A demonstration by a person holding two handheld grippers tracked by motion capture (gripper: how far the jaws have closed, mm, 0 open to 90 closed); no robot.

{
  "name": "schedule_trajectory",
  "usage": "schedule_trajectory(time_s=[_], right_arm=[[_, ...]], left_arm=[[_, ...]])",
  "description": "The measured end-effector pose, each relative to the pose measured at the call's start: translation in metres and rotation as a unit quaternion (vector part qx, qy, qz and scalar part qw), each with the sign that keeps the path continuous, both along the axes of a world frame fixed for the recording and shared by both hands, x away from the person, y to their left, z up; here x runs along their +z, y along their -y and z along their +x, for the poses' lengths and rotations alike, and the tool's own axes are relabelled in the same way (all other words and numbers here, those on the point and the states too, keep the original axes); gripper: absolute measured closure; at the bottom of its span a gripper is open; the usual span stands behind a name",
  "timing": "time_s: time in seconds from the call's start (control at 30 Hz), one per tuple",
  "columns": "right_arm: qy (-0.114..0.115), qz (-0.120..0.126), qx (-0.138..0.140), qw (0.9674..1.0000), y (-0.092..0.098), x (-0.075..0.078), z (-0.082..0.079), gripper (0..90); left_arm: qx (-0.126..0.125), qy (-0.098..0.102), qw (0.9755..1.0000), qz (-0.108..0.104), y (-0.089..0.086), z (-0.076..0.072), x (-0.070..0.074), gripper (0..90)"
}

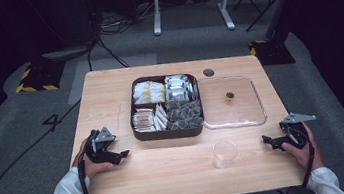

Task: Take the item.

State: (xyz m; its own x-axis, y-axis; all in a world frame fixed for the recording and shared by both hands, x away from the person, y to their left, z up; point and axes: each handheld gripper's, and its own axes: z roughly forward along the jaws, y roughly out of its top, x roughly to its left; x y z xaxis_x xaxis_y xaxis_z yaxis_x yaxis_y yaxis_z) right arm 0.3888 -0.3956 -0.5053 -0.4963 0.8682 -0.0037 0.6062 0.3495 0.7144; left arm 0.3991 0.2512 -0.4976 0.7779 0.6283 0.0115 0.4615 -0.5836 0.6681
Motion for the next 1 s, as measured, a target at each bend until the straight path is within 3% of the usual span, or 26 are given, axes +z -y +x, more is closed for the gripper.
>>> schedule_trajectory(time_s=[0.1, 0.23, 0.27, 0.33, 0.37, 0.5, 0.83, 0.93, 1.0], right_arm=[[0.0, 0.0, 0.0, 1.0, 0.0, 0.0, 0.0, 1.4], [0.0, 0.0, 0.0, 1.0, 0.0, 0.0, 0.0, 1.4], [0.0, 0.0, 0.0, 1.0, 0.0, 0.0, 0.0, 1.4], [0.0, 0.0, 0.0, 1.0, 0.0, 0.0, 0.0, 1.4], [0.0, 0.0, 0.0, 1.0, 0.0, 0.0, 0.0, 1.4], [0.0, 0.0, 0.0, 1.0, 0.0, 0.0, 0.0, 1.4], [0.0, 0.0, 0.0, 1.0, 0.0, 0.0, 0.0, 1.4], [0.0, 0.0, 0.0, 1.0, 0.0, 0.0, 0.0, 1.4], [0.0, 0.0, 0.0, 1.0, 0.0, 0.0, 0.0, 1.4]], left_arm=[[0.004, -0.001, 0.9999, -0.015, -0.001, 0.005, 0.008, 25.4], [0.014, 0.051, 0.9979, -0.037, -0.003, 0.013, 0.04, 35.1], [0.014, 0.051, 0.9979, -0.037, -0.003, 0.013, 0.04, 36.1], [0.013, 0.075, 0.996, -0.045, 0.001, 0.022, 0.059, 39.5], [0.013, 0.075, 0.996, -0.045, 0.001, 0.022, 0.059, 40.3], [0.008, 0.097, 0.9932, -0.065, 0.014, 0.041, 0.081, 45.3], [-0.021, 0.102, 0.9926, -0.063, 0.037, 0.075, 0.098, 54.7], [-0.034, 0.1, 0.9934, -0.045, 0.046, 0.087, 0.1, 57.1], [-0.04, 0.087, 0.9946, -0.039, 0.054, 0.095, 0.099, 59.3]])
